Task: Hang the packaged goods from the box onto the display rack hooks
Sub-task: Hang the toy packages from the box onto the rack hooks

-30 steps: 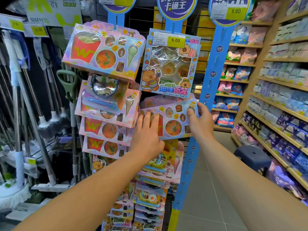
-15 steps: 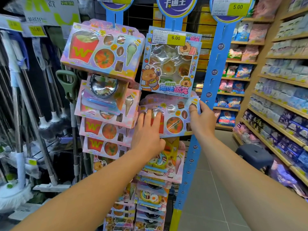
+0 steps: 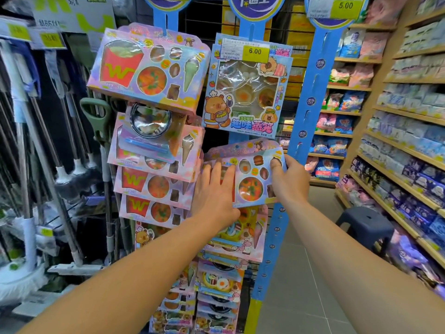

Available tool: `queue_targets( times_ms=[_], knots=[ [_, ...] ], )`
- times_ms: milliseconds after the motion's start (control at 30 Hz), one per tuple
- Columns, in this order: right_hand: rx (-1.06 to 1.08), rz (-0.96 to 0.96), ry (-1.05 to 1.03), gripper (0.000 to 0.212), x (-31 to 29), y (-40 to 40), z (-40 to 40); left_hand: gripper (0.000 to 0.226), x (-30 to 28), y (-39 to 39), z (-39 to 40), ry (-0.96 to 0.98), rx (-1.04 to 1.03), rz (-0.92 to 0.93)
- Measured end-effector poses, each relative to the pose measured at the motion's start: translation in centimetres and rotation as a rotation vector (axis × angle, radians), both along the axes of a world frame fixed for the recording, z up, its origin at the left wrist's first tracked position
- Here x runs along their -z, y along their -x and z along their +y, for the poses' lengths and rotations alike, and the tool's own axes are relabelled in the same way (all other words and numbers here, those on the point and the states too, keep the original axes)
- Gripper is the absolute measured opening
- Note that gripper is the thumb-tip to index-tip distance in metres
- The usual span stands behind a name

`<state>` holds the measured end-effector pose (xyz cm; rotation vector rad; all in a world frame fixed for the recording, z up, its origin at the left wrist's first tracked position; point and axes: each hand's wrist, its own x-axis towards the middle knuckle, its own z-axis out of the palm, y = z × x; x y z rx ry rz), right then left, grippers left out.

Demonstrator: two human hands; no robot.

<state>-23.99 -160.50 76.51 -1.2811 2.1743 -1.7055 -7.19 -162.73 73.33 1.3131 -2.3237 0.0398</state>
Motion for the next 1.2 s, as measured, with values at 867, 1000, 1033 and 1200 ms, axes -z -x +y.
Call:
queue_targets(
  times_ms=[867, 1000, 1033, 1200],
  knots=[
    [-0.118, -0.270, 0.119, 0.015, 2.8, 2.1, 2.1, 0.071, -6.6, 2.5, -3.4, -0.144, 0.000, 0.243],
    [-0.124, -0.322, 0.155, 0.017, 2.6, 2.2, 2.0, 0.072, -6.0, 1.9, -3.0, -0.131, 0.043, 0.270],
    [-0.124, -0.331, 0.161, 0.017, 2.5, 2.1, 2.0, 0.073, -5.9, 1.7, -2.9, -0.128, 0.049, 0.276],
    [-0.141, -0.335, 0.165, 0.019, 2.3, 2.3, 2.0, 0.076, -5.8, 1.3, -2.7, -0.151, 0.065, 0.294]
  ],
)
